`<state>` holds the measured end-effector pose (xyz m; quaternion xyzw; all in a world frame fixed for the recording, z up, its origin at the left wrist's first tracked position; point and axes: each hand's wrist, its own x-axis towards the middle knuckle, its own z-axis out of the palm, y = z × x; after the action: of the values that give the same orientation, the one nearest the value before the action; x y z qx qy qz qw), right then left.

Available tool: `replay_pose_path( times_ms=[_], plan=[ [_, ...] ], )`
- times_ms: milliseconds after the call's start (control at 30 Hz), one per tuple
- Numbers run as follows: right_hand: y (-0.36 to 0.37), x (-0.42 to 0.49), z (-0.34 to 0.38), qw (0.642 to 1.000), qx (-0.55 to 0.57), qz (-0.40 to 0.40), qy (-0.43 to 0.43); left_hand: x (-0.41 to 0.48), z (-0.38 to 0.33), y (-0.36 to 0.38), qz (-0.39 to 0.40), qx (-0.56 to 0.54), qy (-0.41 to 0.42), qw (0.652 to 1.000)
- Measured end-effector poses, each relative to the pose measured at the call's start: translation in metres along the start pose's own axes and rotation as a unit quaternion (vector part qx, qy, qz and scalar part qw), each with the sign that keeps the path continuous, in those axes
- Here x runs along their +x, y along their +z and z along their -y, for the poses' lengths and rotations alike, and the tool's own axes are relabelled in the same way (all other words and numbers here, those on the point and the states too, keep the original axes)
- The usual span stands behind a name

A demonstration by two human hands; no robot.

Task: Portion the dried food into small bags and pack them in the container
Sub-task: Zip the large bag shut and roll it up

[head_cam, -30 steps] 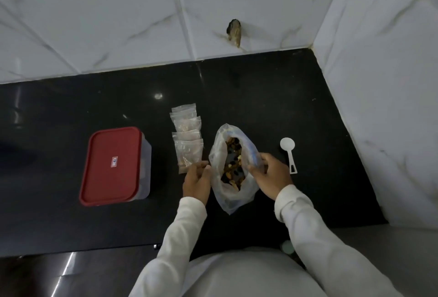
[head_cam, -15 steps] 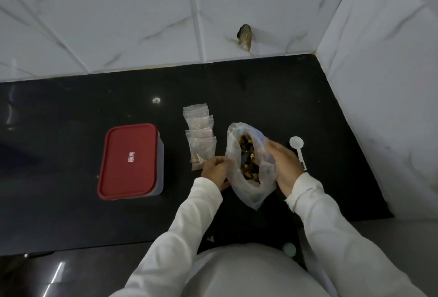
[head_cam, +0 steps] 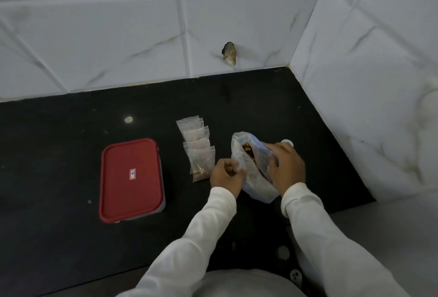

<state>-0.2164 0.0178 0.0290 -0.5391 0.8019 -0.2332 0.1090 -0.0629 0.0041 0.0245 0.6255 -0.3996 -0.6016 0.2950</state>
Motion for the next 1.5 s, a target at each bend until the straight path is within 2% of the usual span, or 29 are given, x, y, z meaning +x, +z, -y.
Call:
replay_pose_path(
  times_ms=[67,100,167,200,267,333,400,500,567,700,767,867,933,1000,1067,1200,1267,1300,1367,1433,1467,1500],
  plan=[
    [0.003,-0.003,0.000,1.000,-0.012,0.003,-0.006,-0.004,-0.002,0.002,-0.015,0.006,0.068,0.998],
    [0.002,-0.003,0.002,1.000,0.001,0.002,0.002,-0.005,-0.003,0.002,-0.022,-0.006,0.075,0.997],
    [0.000,-0.001,0.004,0.993,0.092,0.009,0.070,-0.003,-0.002,0.003,-0.011,-0.112,-0.002,0.994],
    [-0.003,0.001,0.005,0.978,0.162,0.018,0.130,-0.001,-0.001,0.003,0.009,-0.199,-0.076,0.977],
    [-0.007,0.006,0.005,0.919,0.290,0.040,0.266,0.000,0.003,0.002,0.066,-0.316,-0.197,0.926],
    [-0.010,0.009,0.006,0.855,0.376,0.063,0.352,-0.003,0.008,0.002,0.118,-0.299,-0.225,0.920],
    [-0.012,0.008,0.005,0.817,0.426,0.079,0.380,-0.004,0.016,0.003,0.172,-0.234,-0.188,0.938],
    [-0.016,0.009,-0.004,0.770,0.490,0.120,0.390,0.000,0.022,-0.001,0.224,-0.081,-0.083,0.968],
    [-0.021,0.012,-0.011,0.751,0.517,0.166,0.375,-0.001,0.018,-0.003,0.220,-0.025,-0.037,0.974],
    [-0.035,0.007,-0.024,0.771,0.475,0.300,0.298,-0.005,0.007,0.008,0.125,-0.102,-0.029,0.986],
    [-0.039,0.001,-0.033,0.755,0.471,0.367,0.270,-0.010,0.001,0.018,0.089,-0.107,-0.016,0.990],
    [-0.042,-0.005,-0.045,0.725,0.487,0.416,0.254,-0.013,-0.003,0.027,0.028,-0.047,-0.020,0.998],
    [-0.040,-0.008,-0.049,0.730,0.484,0.410,0.254,-0.014,-0.004,0.030,-0.013,0.038,-0.010,0.999],
    [-0.036,-0.010,-0.049,0.763,0.464,0.371,0.253,-0.016,-0.005,0.030,-0.036,0.115,-0.003,0.993],
    [-0.033,-0.010,-0.046,0.806,0.418,0.341,0.245,-0.019,-0.009,0.031,-0.046,0.130,-0.012,0.990],
    [-0.030,-0.013,-0.038,0.887,0.246,0.327,0.214,-0.025,-0.012,0.034,-0.075,0.173,-0.014,0.982],
    [-0.031,-0.016,-0.028,0.939,0.137,0.284,0.138,-0.029,-0.013,0.036,-0.079,0.176,-0.024,0.981],
    [-0.032,-0.018,-0.022,0.955,0.087,0.264,0.101,-0.030,-0.014,0.037,-0.074,0.195,-0.022,0.978],
    [-0.032,-0.018,-0.013,0.963,0.018,0.254,0.085,-0.032,-0.015,0.034,-0.059,0.217,0.000,0.974],
    [-0.031,-0.016,-0.013,0.961,0.017,0.263,0.082,-0.033,-0.019,0.026,-0.019,0.119,-0.017,0.993],
    [-0.030,-0.014,-0.016,0.957,0.054,0.268,0.093,-0.031,-0.022,0.021,0.014,0.005,-0.052,0.999],
    [-0.032,-0.014,-0.019,0.943,0.123,0.278,0.132,-0.031,-0.025,0.015,0.051,-0.124,-0.094,0.986]
  ],
)
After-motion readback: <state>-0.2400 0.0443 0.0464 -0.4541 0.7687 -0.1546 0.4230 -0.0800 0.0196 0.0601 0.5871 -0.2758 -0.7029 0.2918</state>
